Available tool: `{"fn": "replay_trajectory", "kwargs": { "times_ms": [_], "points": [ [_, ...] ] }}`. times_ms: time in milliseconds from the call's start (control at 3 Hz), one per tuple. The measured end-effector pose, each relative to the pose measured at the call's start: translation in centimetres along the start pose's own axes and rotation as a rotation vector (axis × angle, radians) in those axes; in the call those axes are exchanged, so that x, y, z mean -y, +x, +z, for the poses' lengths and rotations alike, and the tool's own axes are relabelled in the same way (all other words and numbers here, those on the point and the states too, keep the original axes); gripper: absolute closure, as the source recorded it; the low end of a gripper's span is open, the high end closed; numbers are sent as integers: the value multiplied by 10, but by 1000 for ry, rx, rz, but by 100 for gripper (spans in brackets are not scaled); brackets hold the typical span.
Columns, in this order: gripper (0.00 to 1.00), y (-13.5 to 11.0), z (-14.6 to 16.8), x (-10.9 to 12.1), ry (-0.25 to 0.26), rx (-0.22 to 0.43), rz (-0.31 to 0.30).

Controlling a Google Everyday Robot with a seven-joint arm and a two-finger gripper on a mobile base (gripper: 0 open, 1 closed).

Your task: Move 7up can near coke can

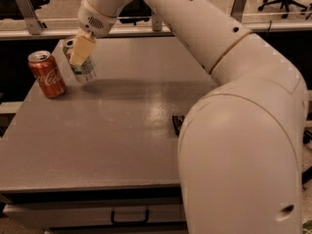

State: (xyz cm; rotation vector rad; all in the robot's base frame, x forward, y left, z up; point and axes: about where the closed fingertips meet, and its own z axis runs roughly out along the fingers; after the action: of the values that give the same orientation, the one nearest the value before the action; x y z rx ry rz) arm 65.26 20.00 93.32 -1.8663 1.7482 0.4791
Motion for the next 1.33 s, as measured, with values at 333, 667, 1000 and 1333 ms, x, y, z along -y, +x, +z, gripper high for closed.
{"fn": "replay_trajectory", "kwargs": {
  "times_ms": [333,667,1000,1333],
  "points": [
    [67,6,18,-8,-23,-14,-9],
    [38,11,25,-11,-39,-20,-7],
    [14,11,28,-12,-42,-20,-8],
    [0,11,31,-12,-46,-21,-8]
  ]
}}
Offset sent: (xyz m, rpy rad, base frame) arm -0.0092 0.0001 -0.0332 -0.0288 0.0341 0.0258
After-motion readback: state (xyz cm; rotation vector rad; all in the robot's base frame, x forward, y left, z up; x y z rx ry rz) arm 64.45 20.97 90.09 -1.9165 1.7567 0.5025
